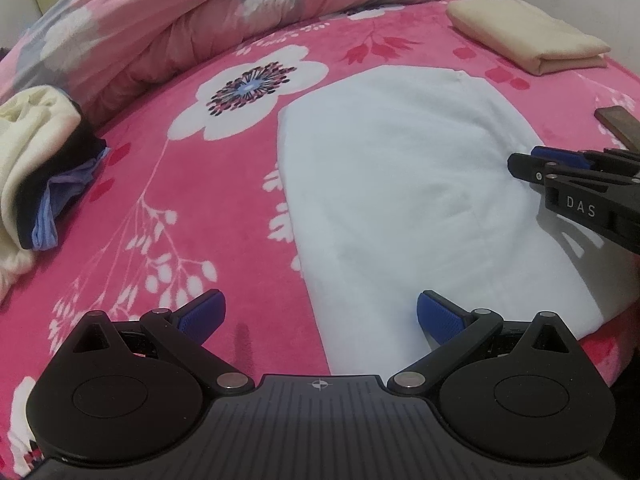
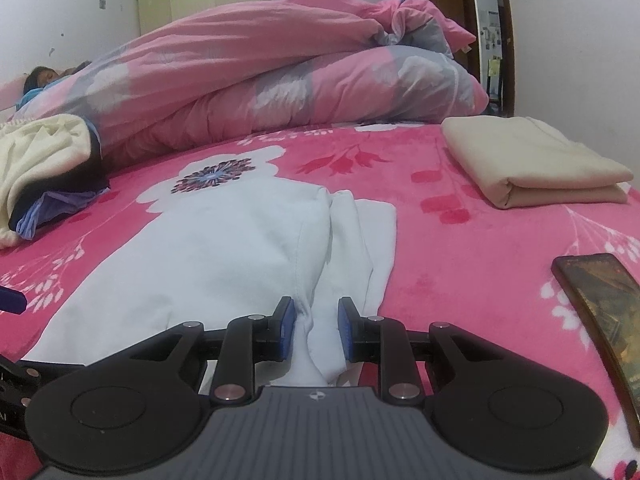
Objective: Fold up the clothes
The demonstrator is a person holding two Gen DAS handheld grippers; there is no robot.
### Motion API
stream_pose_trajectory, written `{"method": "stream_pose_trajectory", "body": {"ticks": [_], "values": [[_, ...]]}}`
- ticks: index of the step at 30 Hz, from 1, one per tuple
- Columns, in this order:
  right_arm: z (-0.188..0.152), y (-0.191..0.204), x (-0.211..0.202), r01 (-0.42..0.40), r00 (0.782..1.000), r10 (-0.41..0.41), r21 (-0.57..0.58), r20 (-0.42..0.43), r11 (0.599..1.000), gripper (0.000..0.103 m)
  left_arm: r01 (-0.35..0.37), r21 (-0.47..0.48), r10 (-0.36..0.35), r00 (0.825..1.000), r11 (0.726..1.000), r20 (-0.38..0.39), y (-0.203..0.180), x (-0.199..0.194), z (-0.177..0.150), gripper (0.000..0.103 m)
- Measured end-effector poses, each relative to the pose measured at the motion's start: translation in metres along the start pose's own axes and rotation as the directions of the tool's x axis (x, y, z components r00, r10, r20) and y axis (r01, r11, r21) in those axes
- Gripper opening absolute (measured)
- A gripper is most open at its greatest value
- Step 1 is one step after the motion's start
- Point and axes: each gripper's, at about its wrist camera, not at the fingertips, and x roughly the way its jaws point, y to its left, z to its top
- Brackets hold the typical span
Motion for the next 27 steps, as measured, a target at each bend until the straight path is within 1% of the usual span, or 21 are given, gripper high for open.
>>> {"method": "stream_pose_trajectory", "body": {"ticks": [8, 12, 14, 17, 19, 24, 27], "values": [[-0.001, -0.002, 0.0, -0.006, 1.0, 0.006, 0.005, 0.007, 1.0, 0.025, -0.016, 0.013, 0.016, 1.0, 1.0, 0.004, -0.003, -0.001, 0.0, 0.103], [-0.003, -0.002, 0.0, -0.008, 1.0, 0.008, 0.011, 0.013, 1.0, 0.025, 0.003, 0.044, -0.005, 0.999, 0.999, 0.037, -0.001, -0.001, -0.004, 0.103], [-0.004, -0.002, 0.0, -0.007, 1.0, 0.006, 0.012, 0.017, 1.0, 0.025, 0.025, 0.044, -0.027, 0.998, 0.999, 0.053, 0.003, -0.001, -0.006, 0.103], [-0.005, -0.001, 0.0, -0.004, 1.0, 0.004, 0.015, 0.025, 1.0, 0.025, 0.085, -0.016, -0.084, 0.995, 0.996, 0.057, 0.016, 0.0, -0.007, 0.103], [-0.006, -0.001, 0.0, -0.004, 1.0, 0.003, 0.019, 0.03, 1.0, 0.025, 0.128, -0.059, -0.125, 0.991, 0.99, 0.058, 0.026, 0.001, -0.008, 0.103], [-0.008, -0.004, 0.0, -0.014, 0.999, 0.012, 0.036, 0.039, 0.999, 0.026, 0.214, -0.146, -0.204, 0.976, 0.966, 0.081, 0.048, 0.002, -0.008, 0.103], [-0.009, -0.005, 0.0, -0.016, 0.999, 0.015, 0.035, 0.044, 0.999, 0.026, 0.266, -0.204, -0.247, 0.963, 0.942, 0.111, 0.061, 0.001, -0.007, 0.103]]}}
